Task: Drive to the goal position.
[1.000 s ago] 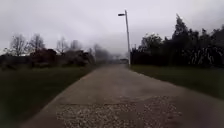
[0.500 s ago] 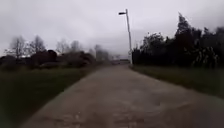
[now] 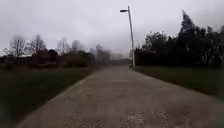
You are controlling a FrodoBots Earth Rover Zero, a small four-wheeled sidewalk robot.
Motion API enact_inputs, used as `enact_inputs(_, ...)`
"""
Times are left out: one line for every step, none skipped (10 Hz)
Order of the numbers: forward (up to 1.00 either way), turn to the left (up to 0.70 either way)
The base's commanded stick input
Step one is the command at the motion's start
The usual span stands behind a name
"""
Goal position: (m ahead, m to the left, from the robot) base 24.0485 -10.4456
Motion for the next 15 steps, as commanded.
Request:
enact_inputs(0.85,0.0)
enact_inputs(0.85,0.0)
enact_inputs(0.85,0.0)
enact_inputs(0.85,0.0)
enact_inputs(0.85,0.0)
enact_inputs(0.85,0.0)
enact_inputs(0.85,0.01)
enact_inputs(0.85,0.05)
enact_inputs(0.85,0.1)
enact_inputs(0.85,0.22)
enact_inputs(0.85,0.34)
enact_inputs(0.85,0.0)
enact_inputs(0.85,0.0)
enact_inputs(0.85,0.0)
enact_inputs(0.85,0.0)
